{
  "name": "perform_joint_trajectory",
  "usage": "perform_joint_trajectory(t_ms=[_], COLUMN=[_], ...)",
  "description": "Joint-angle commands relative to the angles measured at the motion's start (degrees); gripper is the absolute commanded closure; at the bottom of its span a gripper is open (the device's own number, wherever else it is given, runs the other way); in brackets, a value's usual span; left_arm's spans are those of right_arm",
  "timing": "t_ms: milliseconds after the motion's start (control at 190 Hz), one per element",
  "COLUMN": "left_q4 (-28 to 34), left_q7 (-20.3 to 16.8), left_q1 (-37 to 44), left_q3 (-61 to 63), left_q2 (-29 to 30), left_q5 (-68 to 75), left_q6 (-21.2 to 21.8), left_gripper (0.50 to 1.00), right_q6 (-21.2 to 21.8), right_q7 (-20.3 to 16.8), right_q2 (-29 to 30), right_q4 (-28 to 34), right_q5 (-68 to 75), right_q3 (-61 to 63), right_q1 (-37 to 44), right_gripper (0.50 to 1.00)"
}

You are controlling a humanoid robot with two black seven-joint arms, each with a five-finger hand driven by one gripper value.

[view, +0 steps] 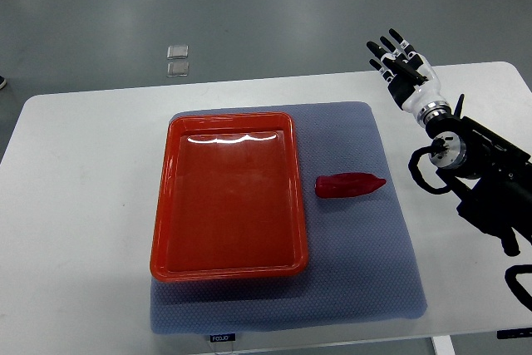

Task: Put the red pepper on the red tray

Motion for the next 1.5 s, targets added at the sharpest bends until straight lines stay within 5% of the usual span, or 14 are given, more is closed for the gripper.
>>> perform_joint_trajectory(t_ms=[0, 1493], left_q4=[-0.03, 0.06], left_q7=[0.00, -0.53], left_q1=[0.00, 0.00], left_q3=[-0.07, 0.19], left_q2=[0.00, 0.00], left_q5=[0.05, -0.04], left_q6=[-0.05, 0.04], left_gripper=[0.500, 0.500], right_q6=[-0.04, -0.39], right_q7=[0.00, -0.26], right_q2=[0.00, -1.32], right_q4=[0.00, 0.44], right_q5=[0.00, -0.44], right_q3=[0.00, -1.05], right_q1=[0.01, 0.53], right_gripper=[0.585, 0.587])
